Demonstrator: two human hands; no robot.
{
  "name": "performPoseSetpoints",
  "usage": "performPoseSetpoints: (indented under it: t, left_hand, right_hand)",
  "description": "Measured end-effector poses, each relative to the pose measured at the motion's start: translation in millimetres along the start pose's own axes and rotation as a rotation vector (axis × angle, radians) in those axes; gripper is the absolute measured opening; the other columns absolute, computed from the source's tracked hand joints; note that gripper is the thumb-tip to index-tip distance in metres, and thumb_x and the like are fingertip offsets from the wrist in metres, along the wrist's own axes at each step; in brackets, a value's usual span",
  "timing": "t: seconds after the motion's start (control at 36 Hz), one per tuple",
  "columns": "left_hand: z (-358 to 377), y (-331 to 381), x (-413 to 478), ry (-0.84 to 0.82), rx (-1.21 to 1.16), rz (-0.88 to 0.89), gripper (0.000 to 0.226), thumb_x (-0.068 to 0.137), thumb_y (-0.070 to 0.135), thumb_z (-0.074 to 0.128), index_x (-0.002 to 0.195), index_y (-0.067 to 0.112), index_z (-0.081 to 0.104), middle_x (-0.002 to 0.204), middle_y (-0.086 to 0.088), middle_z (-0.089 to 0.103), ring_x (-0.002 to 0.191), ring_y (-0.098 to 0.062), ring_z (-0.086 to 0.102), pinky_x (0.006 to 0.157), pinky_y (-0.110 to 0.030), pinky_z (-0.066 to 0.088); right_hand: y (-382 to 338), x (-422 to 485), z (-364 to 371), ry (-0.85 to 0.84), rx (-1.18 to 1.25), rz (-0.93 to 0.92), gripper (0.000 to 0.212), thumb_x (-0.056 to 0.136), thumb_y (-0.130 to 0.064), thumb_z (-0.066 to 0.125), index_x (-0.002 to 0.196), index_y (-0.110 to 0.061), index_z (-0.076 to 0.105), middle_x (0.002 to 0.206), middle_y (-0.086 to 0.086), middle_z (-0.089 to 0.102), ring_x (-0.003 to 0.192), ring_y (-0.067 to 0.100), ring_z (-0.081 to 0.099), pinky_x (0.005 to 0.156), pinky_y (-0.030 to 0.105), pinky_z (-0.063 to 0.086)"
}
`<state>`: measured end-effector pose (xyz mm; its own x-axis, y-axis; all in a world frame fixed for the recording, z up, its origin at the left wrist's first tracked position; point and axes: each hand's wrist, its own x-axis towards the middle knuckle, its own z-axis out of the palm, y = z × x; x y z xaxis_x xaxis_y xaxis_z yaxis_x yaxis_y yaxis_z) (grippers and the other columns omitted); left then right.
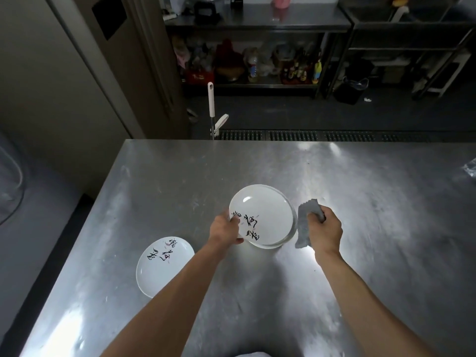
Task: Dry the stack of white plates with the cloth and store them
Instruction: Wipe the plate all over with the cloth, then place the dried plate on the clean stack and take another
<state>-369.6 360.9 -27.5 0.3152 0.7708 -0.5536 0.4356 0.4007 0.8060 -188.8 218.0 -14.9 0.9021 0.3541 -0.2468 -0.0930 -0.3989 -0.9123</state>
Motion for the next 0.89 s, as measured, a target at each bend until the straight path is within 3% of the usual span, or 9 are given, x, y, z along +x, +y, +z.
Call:
performPoseSetpoints:
  t: [0.22, 0.31, 0.36, 0.42, 0.47, 0.56, 0.64, 0.81, 0.89]
  left_hand:
    - [5, 3, 4, -0.036, 0.224, 0.044, 0.046, 0.106, 0.026, 0.04, 0.152, 0.026, 0.036, 0.138, -0.007, 0.054, 0.136, -0.035, 0.041, 0.071, -0.051, 0.064]
    - [5, 5, 10, -0.025, 0.289, 0.113, 0.054, 0.108, 0.032, 0.036, 0.161, 0.026, 0.025, 0.127, -0.005, 0.061, 0.141, -0.034, 0.04, 0.099, -0.05, 0.054]
    - [5, 8, 16, -0.033, 0.303, 0.154, 0.06, 0.109, 0.033, 0.036, 0.164, 0.023, 0.015, 0.145, -0.011, 0.054, 0.14, -0.033, 0.045, 0.115, -0.048, 0.04]
    - [7, 14, 23, -0.059, 0.317, 0.182, 0.06, 0.11, 0.033, 0.037, 0.164, 0.023, 0.014, 0.16, -0.012, 0.038, 0.143, -0.033, 0.044, 0.118, -0.047, 0.036]
    - [10, 21, 29, -0.09, 0.315, 0.211, 0.057, 0.11, 0.027, 0.038, 0.164, 0.023, 0.019, 0.167, -0.01, 0.028, 0.147, -0.032, 0.038, 0.119, -0.047, 0.035]
    - [11, 28, 33, -0.077, 0.321, 0.207, 0.054, 0.105, 0.013, 0.036, 0.158, 0.027, 0.036, 0.153, -0.017, 0.047, 0.138, -0.038, 0.047, 0.113, -0.049, 0.043]
    - [10, 25, 31, -0.051, 0.345, 0.214, 0.061, 0.099, 0.005, 0.035, 0.151, 0.033, 0.045, 0.139, -0.013, 0.059, 0.125, -0.041, 0.057, 0.107, -0.048, 0.049]
    - [17, 13, 31, -0.049, 0.374, 0.217, 0.063, 0.101, 0.006, 0.035, 0.157, 0.035, 0.035, 0.151, -0.007, 0.049, 0.122, -0.037, 0.06, 0.108, -0.047, 0.047]
    - [16, 12, 34, -0.07, 0.345, 0.211, 0.063, 0.102, 0.009, 0.037, 0.158, 0.037, 0.032, 0.143, -0.009, 0.055, 0.094, -0.027, 0.067, 0.094, -0.034, 0.055]
  right_hand:
    - [4, 4, 3, -0.093, 0.167, 0.18, 0.021, 0.095, -0.012, 0.055, 0.088, -0.029, 0.065, 0.091, -0.002, 0.064, 0.085, 0.021, 0.06, 0.076, 0.037, 0.051]
    - [9, 3, 2, -0.063, 0.168, 0.223, 0.021, 0.096, -0.01, 0.05, 0.091, -0.027, 0.063, 0.098, 0.004, 0.065, 0.092, 0.027, 0.062, 0.077, 0.039, 0.052]
    - [13, 2, 1, -0.061, 0.22, 0.302, 0.021, 0.098, -0.009, 0.048, 0.091, -0.025, 0.061, 0.101, 0.007, 0.065, 0.083, 0.026, 0.061, 0.066, 0.031, 0.048]
    - [16, 0, -1, -0.104, 0.267, 0.388, 0.018, 0.101, -0.012, 0.048, 0.1, -0.019, 0.064, 0.104, 0.01, 0.066, 0.076, 0.023, 0.061, 0.05, 0.023, 0.041]
    - [17, -3, 0, -0.16, 0.281, 0.42, 0.019, 0.103, -0.013, 0.048, 0.113, -0.014, 0.064, 0.111, 0.012, 0.067, 0.089, 0.03, 0.064, 0.046, 0.023, 0.043]
    - [15, -6, 5, -0.197, 0.291, 0.41, 0.021, 0.103, -0.012, 0.048, 0.118, -0.015, 0.063, 0.117, 0.012, 0.067, 0.107, 0.035, 0.064, 0.063, 0.034, 0.051]
    - [13, -9, 8, -0.214, 0.277, 0.407, 0.021, 0.103, -0.012, 0.048, 0.117, -0.018, 0.062, 0.116, 0.007, 0.066, 0.107, 0.03, 0.063, 0.062, 0.033, 0.051]
    - [18, -6, 4, -0.237, 0.224, 0.384, 0.019, 0.103, -0.015, 0.046, 0.115, -0.022, 0.059, 0.115, 0.006, 0.064, 0.099, 0.025, 0.062, 0.065, 0.032, 0.049]
    - [16, -4, 2, -0.239, 0.116, 0.335, 0.022, 0.102, -0.016, 0.046, 0.12, -0.021, 0.057, 0.114, 0.007, 0.063, 0.102, 0.028, 0.061, 0.066, 0.036, 0.053]
